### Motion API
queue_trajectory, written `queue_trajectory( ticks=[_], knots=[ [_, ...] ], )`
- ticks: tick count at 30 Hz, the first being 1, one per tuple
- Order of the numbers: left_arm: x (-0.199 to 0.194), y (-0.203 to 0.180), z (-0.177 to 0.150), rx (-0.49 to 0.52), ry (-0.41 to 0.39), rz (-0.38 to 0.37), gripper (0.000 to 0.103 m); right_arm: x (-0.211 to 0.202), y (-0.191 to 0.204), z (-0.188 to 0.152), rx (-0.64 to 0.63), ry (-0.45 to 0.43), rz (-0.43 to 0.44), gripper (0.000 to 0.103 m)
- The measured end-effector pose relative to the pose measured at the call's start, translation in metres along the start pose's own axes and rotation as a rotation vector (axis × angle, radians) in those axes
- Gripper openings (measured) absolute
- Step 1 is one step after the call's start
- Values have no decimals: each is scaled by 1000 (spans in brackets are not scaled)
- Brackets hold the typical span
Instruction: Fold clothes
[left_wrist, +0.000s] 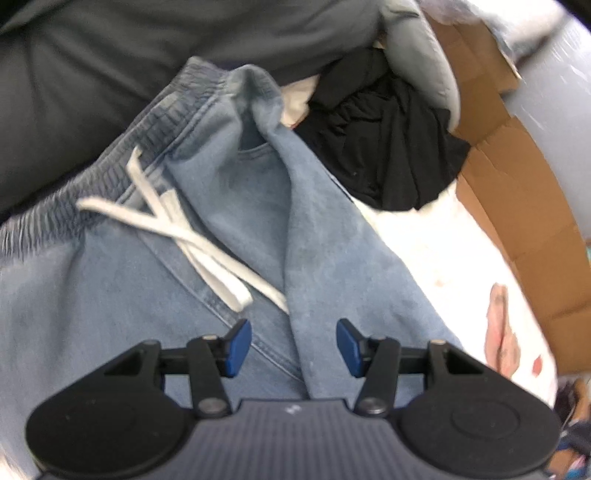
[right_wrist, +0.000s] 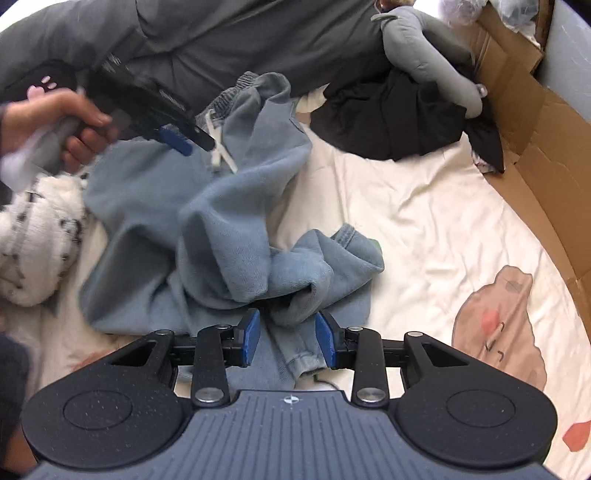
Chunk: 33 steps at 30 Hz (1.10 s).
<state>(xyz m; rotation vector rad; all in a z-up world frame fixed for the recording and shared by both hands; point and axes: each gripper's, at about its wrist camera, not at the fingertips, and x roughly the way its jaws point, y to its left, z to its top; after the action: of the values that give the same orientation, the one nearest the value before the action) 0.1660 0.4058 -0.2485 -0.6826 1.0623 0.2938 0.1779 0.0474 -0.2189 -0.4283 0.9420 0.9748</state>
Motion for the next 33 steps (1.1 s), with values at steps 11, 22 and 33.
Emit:
queue_trajectory(
  ticks=[11, 22, 33],
  knots=[
    [28, 0, -22, -13, 65, -41, 54, 47, 1, -56, 9, -86, -60, 40],
    [52, 1, -48, -9, 130, -66, 55, 73, 1, -66, -60, -41, -74, 40],
    [61, 1, -49, -78, 135, -165, 54, 90, 14, -69, -176, -9, -95, 44]
  ],
)
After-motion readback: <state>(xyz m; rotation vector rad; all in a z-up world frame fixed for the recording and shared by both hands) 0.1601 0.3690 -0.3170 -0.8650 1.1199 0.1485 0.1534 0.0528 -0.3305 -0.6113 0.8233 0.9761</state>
